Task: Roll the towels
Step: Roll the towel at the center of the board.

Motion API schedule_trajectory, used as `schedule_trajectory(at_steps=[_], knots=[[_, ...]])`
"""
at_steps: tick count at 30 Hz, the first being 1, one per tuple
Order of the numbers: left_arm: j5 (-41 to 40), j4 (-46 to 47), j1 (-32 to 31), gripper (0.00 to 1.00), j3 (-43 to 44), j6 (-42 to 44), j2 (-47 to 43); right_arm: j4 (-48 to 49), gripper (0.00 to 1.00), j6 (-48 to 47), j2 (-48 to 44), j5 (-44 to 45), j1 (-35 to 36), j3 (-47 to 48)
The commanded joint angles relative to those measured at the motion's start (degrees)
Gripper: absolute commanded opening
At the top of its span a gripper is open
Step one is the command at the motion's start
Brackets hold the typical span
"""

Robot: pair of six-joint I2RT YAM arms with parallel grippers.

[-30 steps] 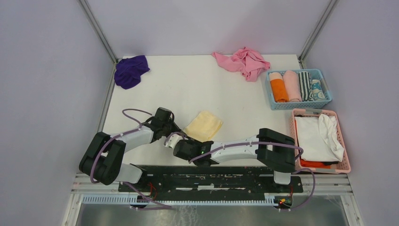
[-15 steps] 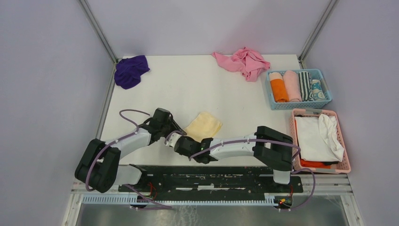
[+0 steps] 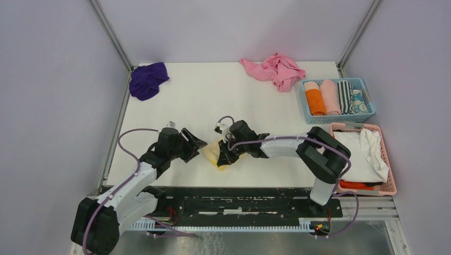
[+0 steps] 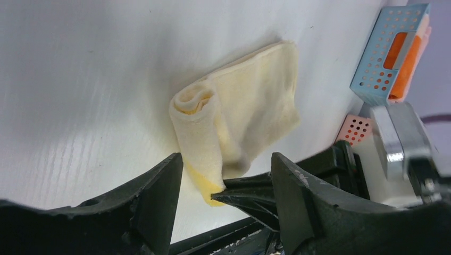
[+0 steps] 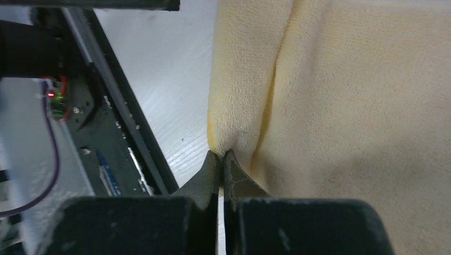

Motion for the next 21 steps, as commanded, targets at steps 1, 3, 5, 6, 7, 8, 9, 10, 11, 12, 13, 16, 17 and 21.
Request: schedule_trajectory(at_steps=[1,3,5,6,7,8,9,10,11,12,13,16,17,21], knots=[[0.71,2.51,0.44,0.69,-2.62,2.21,-2.66,20.67,0.01,16.17,4.04,-17.15,-4.75,-5.13],[1.46,3.43,0.42,0.69,-3.39,2.04,-2.08,27.17,0.01,21.55,5.75,-18.73,-6.77,-7.72],[2.51,5.17,0.43,0.69,-4.14,1.82,-0.85,31.11,0.01,25.7,7.48,-18.9,-8.55,-9.75],[3.21,6.35,0.49,0.69,-4.43,1.73,0.02,32.37,0.0,27.0,8.39,-18.9,-9.31,-10.62],[3.82,7.62,0.45,0.69,-4.63,1.66,0.9,33.18,0.0,28.14,9.24,-18.97,-10.04,-11.28],[4.5,8.7,0.42,0.69,-4.77,1.6,1.96,34.61,0.0,29.65,10.19,-19.02,-10.83,-12.12],[5.05,9.41,0.42,0.69,-4.71,1.65,3.05,36.0,0.01,30.91,11.04,-18.93,-11.6,-12.93],[5.43,10.03,0.49,0.69,-4.62,1.66,4.04,36.65,0.01,31.82,11.81,-18.97,-12.23,-13.58],[5.66,10.6,0.44,0.69,-4.61,1.83,5.11,36.88,0.01,32.42,12.53,-18.92,-12.93,-14.12],[5.99,11.37,0.49,0.69,-4.65,1.81,6.07,35.75,0.01,32.63,13.11,-18.69,-13.47,-14.38],[6.31,12.25,0.47,0.69,-4.76,1.78,6.88,34.53,0.01,32.47,13.76,-18.54,-13.88,-14.43],[7.3,15.58,0.42,0.69,-4.97,1.56,9.37,31.87,0.0,32.61,15.44,-18.47,-15.08,-14.51],[7.5,16.56,0.44,0.69,-5.07,1.48,10.23,30.7,0.0,32.47,16.05,-18.58,-15.52,-14.26],[8.44,20.76,0.44,0.68,-4.96,1.22,14.61,26.74,0.0,31.61,18.42,-18.98,-16.04,-13.05]])
